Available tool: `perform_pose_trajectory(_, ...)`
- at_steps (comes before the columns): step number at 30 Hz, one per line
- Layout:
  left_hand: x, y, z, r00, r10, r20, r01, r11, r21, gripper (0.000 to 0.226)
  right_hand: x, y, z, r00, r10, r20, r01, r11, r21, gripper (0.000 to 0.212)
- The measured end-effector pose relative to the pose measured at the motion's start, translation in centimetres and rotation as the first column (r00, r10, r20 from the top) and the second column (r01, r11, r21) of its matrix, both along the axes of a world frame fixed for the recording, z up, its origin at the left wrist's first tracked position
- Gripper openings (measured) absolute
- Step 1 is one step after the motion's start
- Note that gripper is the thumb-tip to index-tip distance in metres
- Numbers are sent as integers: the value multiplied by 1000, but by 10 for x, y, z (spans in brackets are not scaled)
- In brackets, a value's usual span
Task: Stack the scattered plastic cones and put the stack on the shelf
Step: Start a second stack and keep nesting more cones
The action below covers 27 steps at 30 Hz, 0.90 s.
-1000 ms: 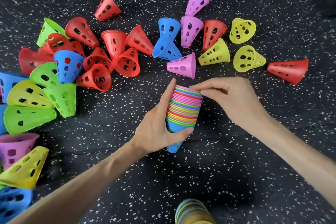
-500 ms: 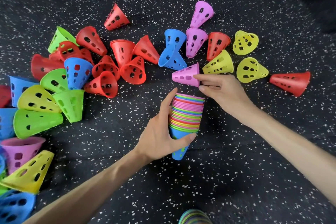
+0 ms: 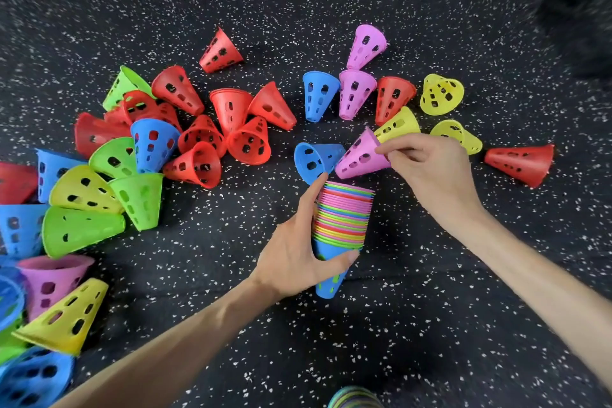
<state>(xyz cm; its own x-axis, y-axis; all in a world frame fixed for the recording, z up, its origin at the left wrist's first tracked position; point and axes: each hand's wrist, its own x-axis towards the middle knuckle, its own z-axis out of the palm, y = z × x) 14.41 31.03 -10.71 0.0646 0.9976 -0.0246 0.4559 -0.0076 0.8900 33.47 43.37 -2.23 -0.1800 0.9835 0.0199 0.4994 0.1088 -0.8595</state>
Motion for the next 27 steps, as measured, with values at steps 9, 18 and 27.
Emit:
perform_pose_trajectory(9,0,1,-2,1000,-19,-16,19,1000,-20,112,7,-8,-4,999,-27,-42,23,996,-84,15)
perform_pose_trajectory(18,1,1,1,998,-28,-54,27,999,-31,113,-1,-12,-12,998,29,50,-24,993,-113,26)
perform_pose_trajectory(27,2,0,6,1000,-14,-21,13,999,-32,112,3,-20,0,996,35,81,-36,999,22,27)
